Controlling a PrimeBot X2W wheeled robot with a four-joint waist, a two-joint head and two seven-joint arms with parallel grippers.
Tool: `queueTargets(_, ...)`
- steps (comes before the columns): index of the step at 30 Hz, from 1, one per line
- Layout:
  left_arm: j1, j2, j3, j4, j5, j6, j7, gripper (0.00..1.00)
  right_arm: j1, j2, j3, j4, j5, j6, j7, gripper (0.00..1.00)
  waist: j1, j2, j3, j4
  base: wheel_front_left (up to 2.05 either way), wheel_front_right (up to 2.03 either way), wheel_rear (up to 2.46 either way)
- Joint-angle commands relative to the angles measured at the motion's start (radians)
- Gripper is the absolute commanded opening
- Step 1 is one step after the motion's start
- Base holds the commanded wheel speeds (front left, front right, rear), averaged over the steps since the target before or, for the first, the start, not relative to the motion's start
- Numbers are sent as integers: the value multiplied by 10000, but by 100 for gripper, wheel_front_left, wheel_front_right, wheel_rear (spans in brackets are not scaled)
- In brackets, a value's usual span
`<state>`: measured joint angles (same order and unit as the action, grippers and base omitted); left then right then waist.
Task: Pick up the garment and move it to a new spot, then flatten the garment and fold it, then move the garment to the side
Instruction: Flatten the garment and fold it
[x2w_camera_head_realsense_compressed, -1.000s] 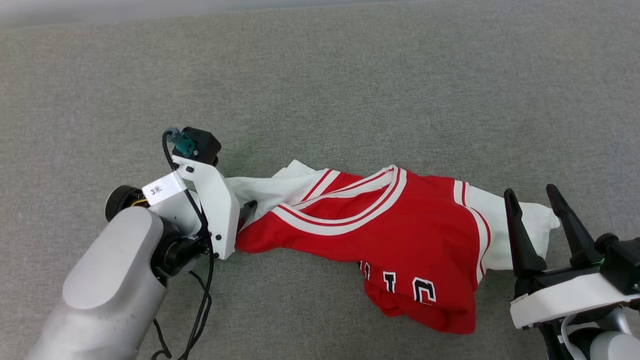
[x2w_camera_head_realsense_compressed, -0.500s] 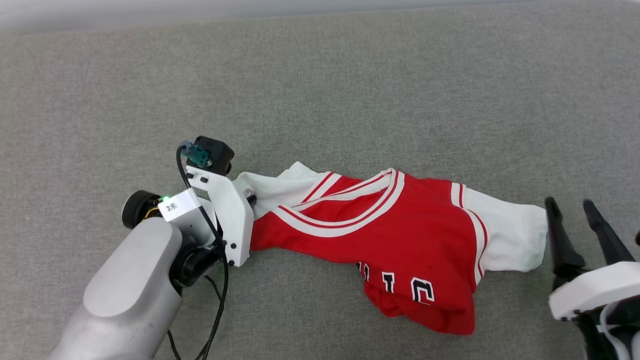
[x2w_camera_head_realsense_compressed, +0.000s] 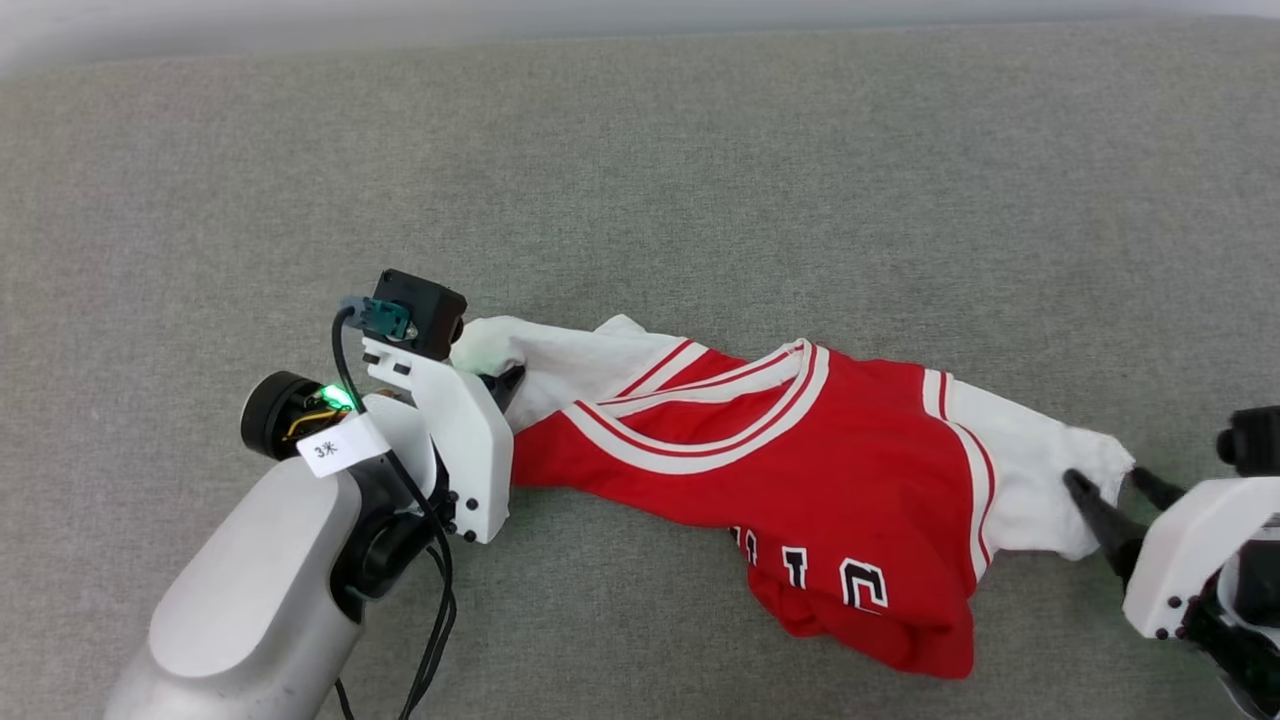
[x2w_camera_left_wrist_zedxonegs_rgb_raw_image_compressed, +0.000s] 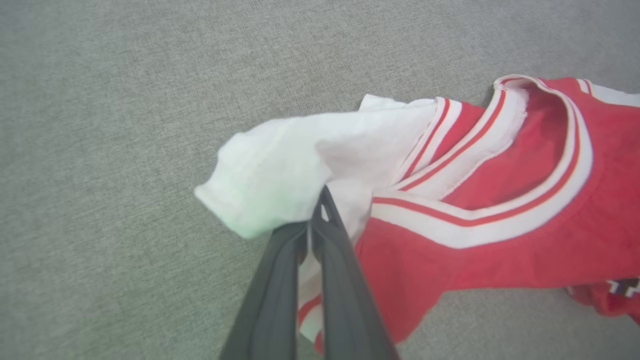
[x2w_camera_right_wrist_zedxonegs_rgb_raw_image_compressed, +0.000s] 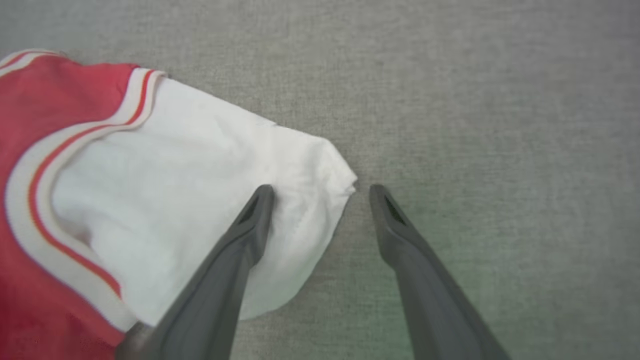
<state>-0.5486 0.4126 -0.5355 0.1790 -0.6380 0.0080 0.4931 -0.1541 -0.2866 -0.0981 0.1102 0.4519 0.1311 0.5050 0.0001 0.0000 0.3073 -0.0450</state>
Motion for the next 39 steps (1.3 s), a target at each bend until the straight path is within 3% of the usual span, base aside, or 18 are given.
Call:
queueTargets(1, 105, 46, -11, -184, 47, 25, 16, 0, -263, -236, 423, 244, 173, -7, 396, 100, -1, 0, 80, 90, 0, 0, 0)
queueTargets(8, 92, 66, -83, -478, 51, 79, 4, 0, -350, -468, 1915, 1279, 688, 11, 1931, 97, -1, 0, 258, 258, 0, 0, 0)
queueTargets(9, 90, 68, -81, -486, 42, 80, -8, 0, -384, -473, 2038, 1384, 746, 11, 1984, 48, -1, 0, 270, 270, 0, 0, 0)
queueTargets(10, 92, 63, -76, -488, 28, 78, -27, 0, -452, -510, 2156, 1501, 841, 13, 2001, 11, -1, 0, 274, 277, 0, 0, 0)
queueTargets(11, 101, 56, -68, -480, 7, 84, -33, 0, -478, -518, 2246, 1594, 950, 13, 2003, 0, -1, 0, 263, 277, 0, 0, 0)
queueTargets(17, 171, 60, -3, -387, -48, 85, -242, 0, -899, -968, 2104, 1568, 954, -6, 1533, 0, -1, 0, 41, 244, 0, 0, 0)
queueTargets(25, -104, 223, 462, -212, -35, 277, -832, 0, -1482, -1501, 984, 781, 293, -12, 715, 0, -1, 0, -674, 230, 0, 0, 0)
queueTargets(34, -1224, 566, 1125, 365, -89, 477, -872, 0, -2469, -1620, -49, 385, -595, -12, 624, 0, -1, 0, -1446, 239, 0, 0, 0)
queueTargets(39, -2368, 451, 1394, 990, 66, 553, -1228, 0, -3546, -1733, -131, 751, -1041, -13, 478, 0, -1, 0, -1585, 242, 0, 0, 0)
